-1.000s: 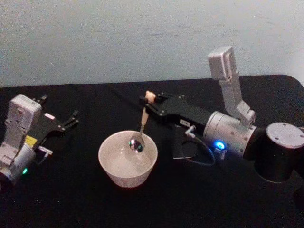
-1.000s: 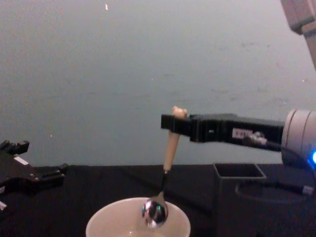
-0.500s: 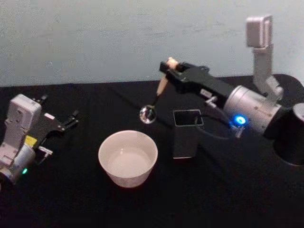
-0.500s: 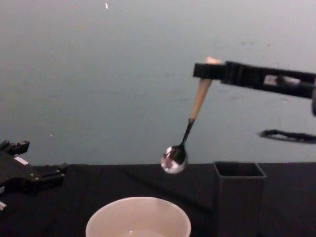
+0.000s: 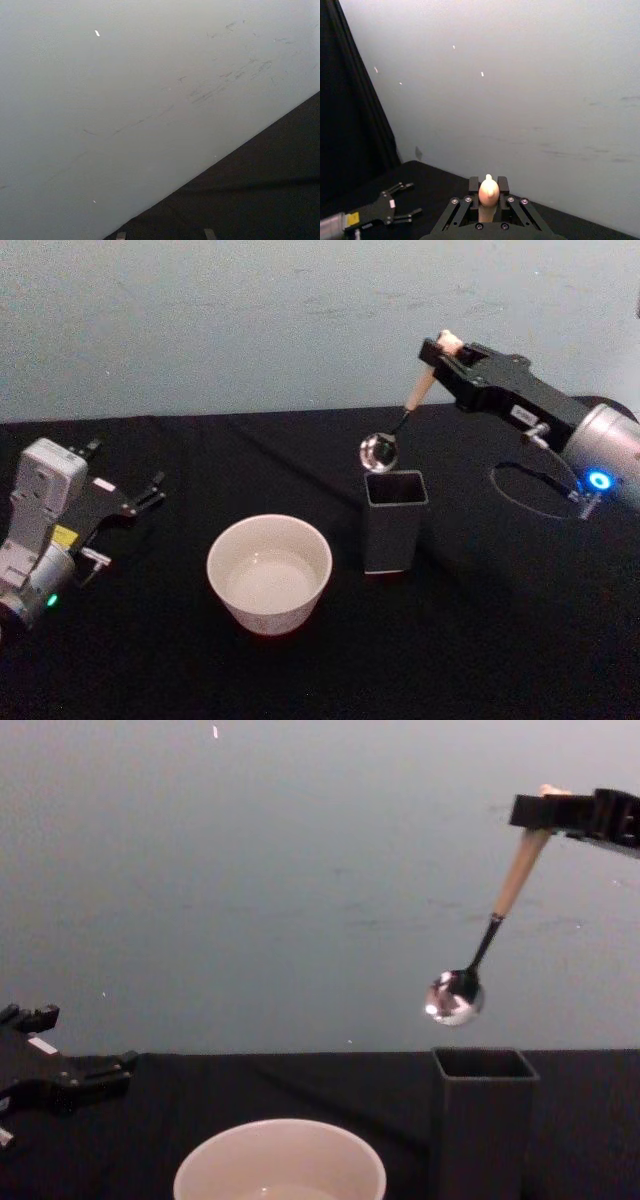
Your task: Pick up the stirring spoon with one hand, stir inside the cup, then place it back in its original position.
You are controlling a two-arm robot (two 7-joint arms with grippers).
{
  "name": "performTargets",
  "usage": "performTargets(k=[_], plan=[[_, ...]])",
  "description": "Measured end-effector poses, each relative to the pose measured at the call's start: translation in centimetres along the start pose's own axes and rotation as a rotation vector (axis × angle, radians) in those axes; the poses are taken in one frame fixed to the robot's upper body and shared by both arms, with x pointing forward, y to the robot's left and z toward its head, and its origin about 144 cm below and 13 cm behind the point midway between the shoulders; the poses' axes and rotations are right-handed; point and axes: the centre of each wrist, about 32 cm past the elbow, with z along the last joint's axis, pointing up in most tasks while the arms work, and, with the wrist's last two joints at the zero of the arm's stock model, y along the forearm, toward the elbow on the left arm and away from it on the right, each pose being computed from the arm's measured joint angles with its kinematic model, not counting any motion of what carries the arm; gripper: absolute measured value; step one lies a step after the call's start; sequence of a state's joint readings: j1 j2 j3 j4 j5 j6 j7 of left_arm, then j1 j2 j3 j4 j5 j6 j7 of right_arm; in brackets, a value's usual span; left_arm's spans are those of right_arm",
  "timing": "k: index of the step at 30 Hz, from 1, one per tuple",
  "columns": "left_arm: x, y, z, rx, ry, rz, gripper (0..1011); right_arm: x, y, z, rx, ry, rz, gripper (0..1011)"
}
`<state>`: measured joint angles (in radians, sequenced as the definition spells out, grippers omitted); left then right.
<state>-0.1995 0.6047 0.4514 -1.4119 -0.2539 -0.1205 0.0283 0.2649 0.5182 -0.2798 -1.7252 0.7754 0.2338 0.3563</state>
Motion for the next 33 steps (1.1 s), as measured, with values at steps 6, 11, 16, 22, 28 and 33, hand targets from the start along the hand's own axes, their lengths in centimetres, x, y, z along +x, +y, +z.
performTargets(k=[6,11,16,22,28,33], plan=[[0.0,0.0,0.0,0.0,0.0,0.0,1001,0.5,-1.4,0.0,-0.002,-0.037,-0.011,215],[0.0,0.0,0.0,0.0,0.0,0.0,1001,0.7,-2.1,-0.4,-0.017,-0.052,-0.003,215],[0.0,0.0,0.0,0.0,0.0,0.0,1001,0.7,-2.1,-1.0,-0.038,-0.06,0.005,215],[0.0,0.0,0.0,0.0,0.0,0.0,1001,0.9,-1.9,-2.0,-0.067,-0.068,0.003,215],[0.0,0.0,0.0,0.0,0.0,0.0,1002,1.0,-1.6,-2.8,-0.087,-0.075,0.001,215],[0.0,0.0,0.0,0.0,0.0,0.0,1001,1.1,-1.4,-3.6,-0.112,-0.082,0.002,215]])
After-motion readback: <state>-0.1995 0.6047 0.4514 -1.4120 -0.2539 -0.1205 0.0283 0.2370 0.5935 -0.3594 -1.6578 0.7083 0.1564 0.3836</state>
